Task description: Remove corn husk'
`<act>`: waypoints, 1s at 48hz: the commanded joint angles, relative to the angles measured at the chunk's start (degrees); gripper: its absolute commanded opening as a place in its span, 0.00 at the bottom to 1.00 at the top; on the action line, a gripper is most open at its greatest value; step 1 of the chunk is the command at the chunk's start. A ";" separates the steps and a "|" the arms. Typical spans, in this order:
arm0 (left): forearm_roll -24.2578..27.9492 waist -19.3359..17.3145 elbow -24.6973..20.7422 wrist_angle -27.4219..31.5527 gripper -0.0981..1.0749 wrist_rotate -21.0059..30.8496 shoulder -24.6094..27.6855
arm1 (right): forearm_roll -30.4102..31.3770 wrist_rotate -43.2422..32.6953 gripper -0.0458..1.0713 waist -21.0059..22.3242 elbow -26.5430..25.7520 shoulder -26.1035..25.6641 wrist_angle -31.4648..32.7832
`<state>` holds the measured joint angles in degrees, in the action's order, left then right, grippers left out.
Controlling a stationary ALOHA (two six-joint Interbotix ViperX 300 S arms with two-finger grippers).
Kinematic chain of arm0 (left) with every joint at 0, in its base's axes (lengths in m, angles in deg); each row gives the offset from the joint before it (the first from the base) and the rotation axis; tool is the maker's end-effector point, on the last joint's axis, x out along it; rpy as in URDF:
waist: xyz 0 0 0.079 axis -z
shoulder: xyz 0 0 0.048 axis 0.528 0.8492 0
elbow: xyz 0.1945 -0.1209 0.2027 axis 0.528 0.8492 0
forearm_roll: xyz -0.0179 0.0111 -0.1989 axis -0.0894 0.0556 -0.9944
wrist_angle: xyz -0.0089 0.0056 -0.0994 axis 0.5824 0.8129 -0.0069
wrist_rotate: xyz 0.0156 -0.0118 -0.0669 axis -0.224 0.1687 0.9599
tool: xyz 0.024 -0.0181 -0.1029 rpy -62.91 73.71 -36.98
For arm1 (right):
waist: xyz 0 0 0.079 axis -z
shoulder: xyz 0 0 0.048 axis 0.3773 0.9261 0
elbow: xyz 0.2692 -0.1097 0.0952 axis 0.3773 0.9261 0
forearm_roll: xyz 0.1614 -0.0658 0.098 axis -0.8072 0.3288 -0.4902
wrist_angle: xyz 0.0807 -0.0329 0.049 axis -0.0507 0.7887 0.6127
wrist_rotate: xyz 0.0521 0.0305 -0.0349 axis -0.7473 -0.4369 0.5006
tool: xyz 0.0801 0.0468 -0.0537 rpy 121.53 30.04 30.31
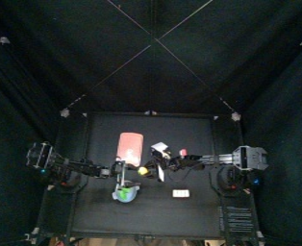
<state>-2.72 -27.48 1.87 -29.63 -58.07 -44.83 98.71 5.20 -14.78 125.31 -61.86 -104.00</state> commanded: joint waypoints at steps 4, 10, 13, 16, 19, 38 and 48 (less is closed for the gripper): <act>1.23 -0.18 -2.20 -0.62 0.94 0.00 0.09 | -0.09 0.18 0.53 0.18 -0.26 -2.29 -2.81; -0.09 -0.26 -3.60 -0.70 0.94 0.35 1.32 | -0.26 0.18 0.53 0.35 -0.35 -2.20 -3.16; -1.05 -0.26 -4.48 -0.70 0.94 0.35 2.11 | -0.26 0.18 0.53 0.44 -0.35 -2.02 -3.34; -2.20 -0.26 -5.27 -0.62 0.94 0.62 3.08 | -0.44 0.18 0.53 0.44 -0.26 -2.02 -3.34; -3.34 -0.18 -5.80 -0.70 0.94 0.70 3.96 | -0.44 0.18 0.53 0.44 -0.26 -2.02 -3.34; -6.15 -0.09 -6.15 -0.70 0.90 0.53 5.27 | -0.79 0.26 0.53 0.53 0.09 -2.20 -3.34; -3.69 -0.26 -6.15 -0.70 0.84 0.53 5.01 | -1.05 0.26 0.53 0.62 0.18 -2.20 -3.34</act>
<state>-6.93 -27.57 -3.49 -29.72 -57.45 -39.03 97.92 5.37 -14.25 126.10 -61.95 -106.90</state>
